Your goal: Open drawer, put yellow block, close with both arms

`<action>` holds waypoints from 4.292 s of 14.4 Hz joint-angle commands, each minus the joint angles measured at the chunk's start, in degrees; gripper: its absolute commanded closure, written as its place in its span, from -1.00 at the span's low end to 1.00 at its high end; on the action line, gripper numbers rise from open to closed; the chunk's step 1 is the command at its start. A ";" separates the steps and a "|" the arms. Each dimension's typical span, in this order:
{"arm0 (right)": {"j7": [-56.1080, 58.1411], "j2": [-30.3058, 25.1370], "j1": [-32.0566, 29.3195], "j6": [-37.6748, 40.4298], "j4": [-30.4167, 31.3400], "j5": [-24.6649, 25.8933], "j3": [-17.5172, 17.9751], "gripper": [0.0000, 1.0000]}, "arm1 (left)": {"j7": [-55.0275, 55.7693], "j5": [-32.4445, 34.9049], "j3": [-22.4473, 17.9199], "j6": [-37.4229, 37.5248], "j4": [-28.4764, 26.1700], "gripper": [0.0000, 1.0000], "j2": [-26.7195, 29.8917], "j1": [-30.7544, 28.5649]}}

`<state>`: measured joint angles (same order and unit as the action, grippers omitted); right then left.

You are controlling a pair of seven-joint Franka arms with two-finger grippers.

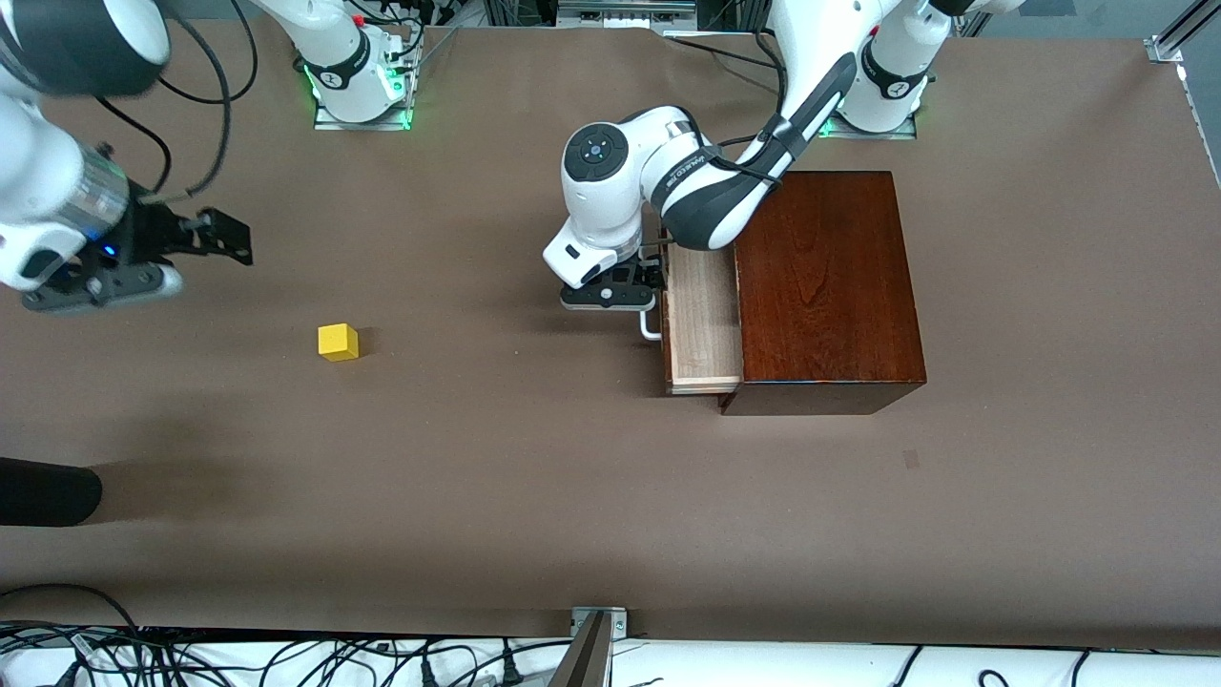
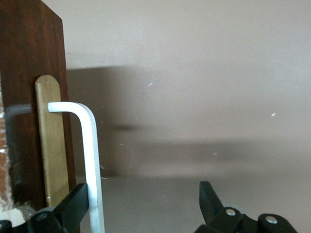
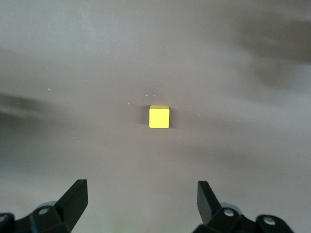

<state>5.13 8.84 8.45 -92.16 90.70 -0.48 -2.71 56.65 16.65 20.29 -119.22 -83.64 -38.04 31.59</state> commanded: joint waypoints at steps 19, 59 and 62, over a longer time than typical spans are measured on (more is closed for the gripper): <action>2.07 11.10 0.87 -51.18 33.66 -0.92 -0.11 -1.00 | -38.85 -5.30 -0.07 33.00 3.04 -1.00 21.60 -28.31; 8.75 28.50 37.14 -20.42 -25.29 8.74 11.67 1.00 | -58.06 -14.81 -20.55 29.40 -8.91 -1.00 39.01 -30.54; 9.63 31.13 41.02 -21.12 -28.37 8.74 11.76 1.00 | -57.97 -14.81 -20.55 29.40 -8.91 -1.00 39.01 -30.54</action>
<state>13.33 36.29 46.90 -114.72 67.93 7.31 9.60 -0.28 2.76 -0.23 -89.82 -93.23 0.99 1.14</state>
